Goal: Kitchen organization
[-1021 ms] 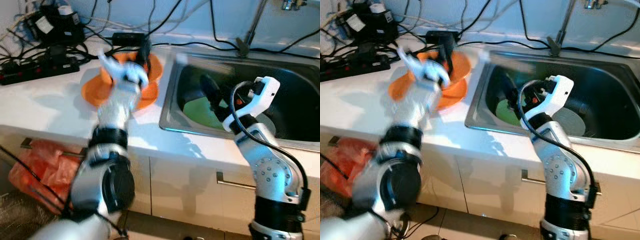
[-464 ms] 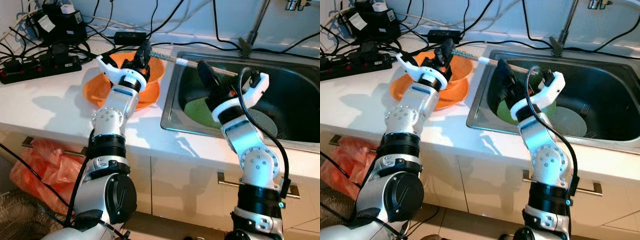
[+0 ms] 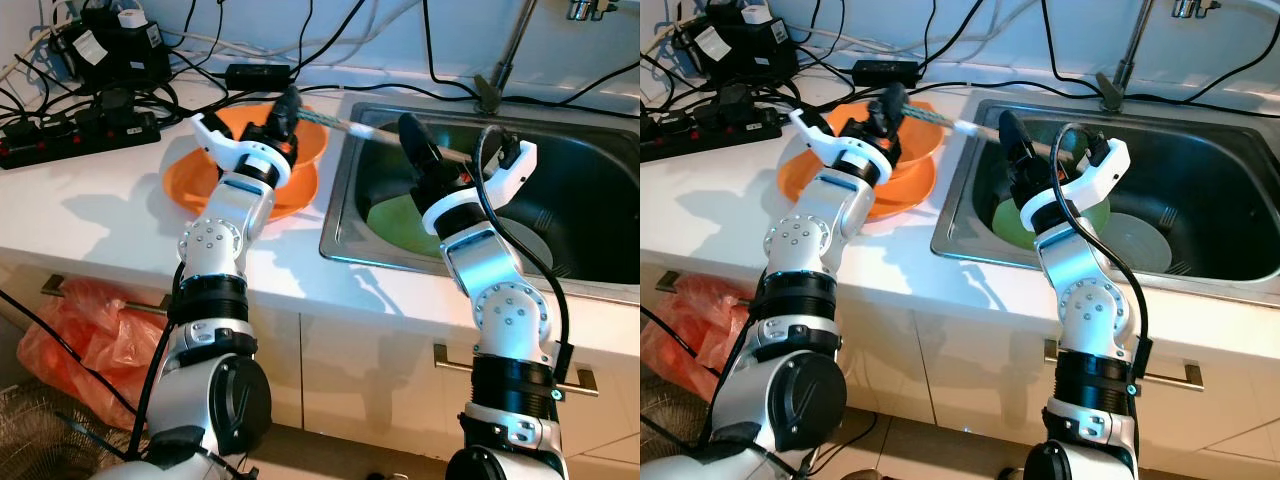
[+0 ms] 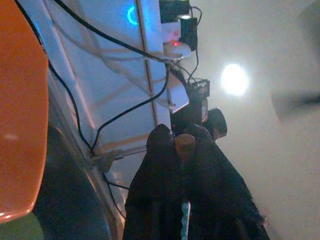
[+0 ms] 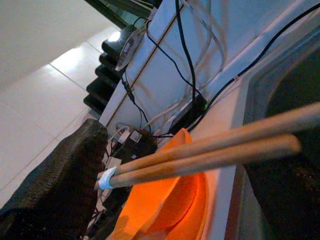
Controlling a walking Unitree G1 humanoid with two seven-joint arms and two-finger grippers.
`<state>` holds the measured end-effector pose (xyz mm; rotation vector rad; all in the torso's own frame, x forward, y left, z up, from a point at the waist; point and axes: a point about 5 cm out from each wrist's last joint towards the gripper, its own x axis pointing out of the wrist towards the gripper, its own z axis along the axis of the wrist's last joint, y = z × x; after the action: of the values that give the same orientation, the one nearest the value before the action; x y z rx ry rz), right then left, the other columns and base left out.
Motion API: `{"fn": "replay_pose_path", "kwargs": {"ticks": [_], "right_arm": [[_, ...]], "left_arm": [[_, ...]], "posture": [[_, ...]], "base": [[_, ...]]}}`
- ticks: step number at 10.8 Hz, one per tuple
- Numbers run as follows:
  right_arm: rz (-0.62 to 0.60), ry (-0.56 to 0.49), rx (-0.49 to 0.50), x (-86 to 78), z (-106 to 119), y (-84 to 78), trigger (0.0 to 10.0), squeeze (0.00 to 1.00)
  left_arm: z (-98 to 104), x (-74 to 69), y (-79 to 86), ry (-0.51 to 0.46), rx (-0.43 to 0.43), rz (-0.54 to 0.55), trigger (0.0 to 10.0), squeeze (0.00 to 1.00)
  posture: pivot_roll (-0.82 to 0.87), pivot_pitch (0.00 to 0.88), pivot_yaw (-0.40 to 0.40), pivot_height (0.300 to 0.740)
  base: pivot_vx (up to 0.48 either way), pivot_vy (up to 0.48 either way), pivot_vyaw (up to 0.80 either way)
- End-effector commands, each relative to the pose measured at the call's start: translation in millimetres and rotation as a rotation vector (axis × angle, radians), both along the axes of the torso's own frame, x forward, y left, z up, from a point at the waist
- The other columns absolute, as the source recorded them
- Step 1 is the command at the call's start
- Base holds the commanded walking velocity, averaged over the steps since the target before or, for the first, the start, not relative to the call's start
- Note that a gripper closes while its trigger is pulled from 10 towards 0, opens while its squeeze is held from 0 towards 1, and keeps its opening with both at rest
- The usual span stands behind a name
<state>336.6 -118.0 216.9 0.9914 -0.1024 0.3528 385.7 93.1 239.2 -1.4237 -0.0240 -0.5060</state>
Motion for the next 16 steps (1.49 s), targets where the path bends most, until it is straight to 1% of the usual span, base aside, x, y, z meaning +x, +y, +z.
{"fn": "replay_pose_path", "kwargs": {"ticks": [1,2,3,7,8,9,11,16], "right_arm": [[0.019,-0.038,0.040,4.1,12,8.3,10.0,0.00],[0.021,-0.039,0.055,6.0,13,8.6,3.5,0.00],[0.023,-0.039,0.066,6.9,13,8.5,0.0,0.00],[0.017,-0.031,0.081,8.0,12,9.1,0.0,0.00],[0.016,-0.029,0.080,8.1,12,9.6,0.0,0.00],[0.017,-0.028,0.081,8.0,11,10.5,0.0,0.00],[0.022,-0.030,0.081,8.1,12,12.4,0.0,0.00],[0.008,-0.040,0.083,8.7,19,10.8,0.0,0.00]], "left_arm": [[-20,-13.9,-43.3,0.070,-0.085,-0.107,0.0,0.00],[-20,-14.2,-43.6,0.073,-0.083,-0.110,0.0,0.00],[-22,-14.9,-44.5,0.075,-0.077,-0.115,0.0,0.00],[-22,-14.8,-46.7,0.082,-0.073,-0.114,0.0,0.00],[-23,-13.6,-46.2,0.087,-0.065,-0.106,0.0,0.00],[-27,-12.7,-45.8,0.110,-0.037,-0.088,0.0,0.00],[-30,-11.9,-44.9,0.119,-0.032,-0.076,0.0,0.00],[-33,-11.1,-47.9,0.137,-0.012,-0.067,0.0,0.00]], "posture": [[0.00,0.040,0.007,0.740],[0.00,0.041,0.007,0.740],[0.00,0.041,0.007,0.740],[-0.01,0.041,0.011,0.740],[-0.01,0.040,0.012,0.740],[-0.01,0.038,0.012,0.740],[0.00,0.036,0.012,0.740],[-0.01,0.034,0.009,0.740]], "base": [[0.000,0.000,0.00],[0.000,0.000,0.00],[0.000,0.000,0.00],[0.000,0.000,0.00],[0.000,0.000,0.00],[0.000,0.000,0.00],[0.000,0.000,0.00],[0.000,0.000,0.00]]}}
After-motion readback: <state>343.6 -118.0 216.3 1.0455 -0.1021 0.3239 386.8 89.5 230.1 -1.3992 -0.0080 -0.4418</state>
